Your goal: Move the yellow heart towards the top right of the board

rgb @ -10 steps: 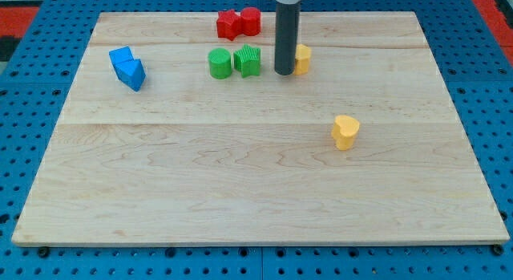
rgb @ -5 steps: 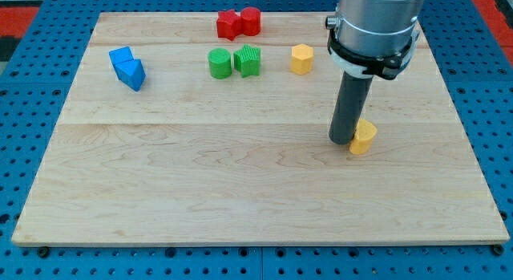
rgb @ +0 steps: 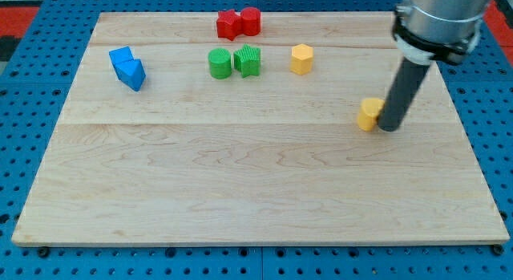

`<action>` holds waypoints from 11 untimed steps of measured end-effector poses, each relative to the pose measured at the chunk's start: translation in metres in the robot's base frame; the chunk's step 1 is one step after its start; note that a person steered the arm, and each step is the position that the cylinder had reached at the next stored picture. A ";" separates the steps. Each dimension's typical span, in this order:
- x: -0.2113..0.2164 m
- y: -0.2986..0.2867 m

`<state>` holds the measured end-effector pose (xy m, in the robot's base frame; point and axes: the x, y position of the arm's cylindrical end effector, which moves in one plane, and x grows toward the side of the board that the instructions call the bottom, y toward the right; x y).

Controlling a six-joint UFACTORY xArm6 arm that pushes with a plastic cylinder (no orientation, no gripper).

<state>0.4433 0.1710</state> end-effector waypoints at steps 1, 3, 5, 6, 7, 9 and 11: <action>-0.030 -0.014; -0.023 -0.037; -0.030 -0.085; -0.034 -0.085; -0.039 -0.085; -0.067 -0.073; -0.100 -0.054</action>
<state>0.3438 0.1169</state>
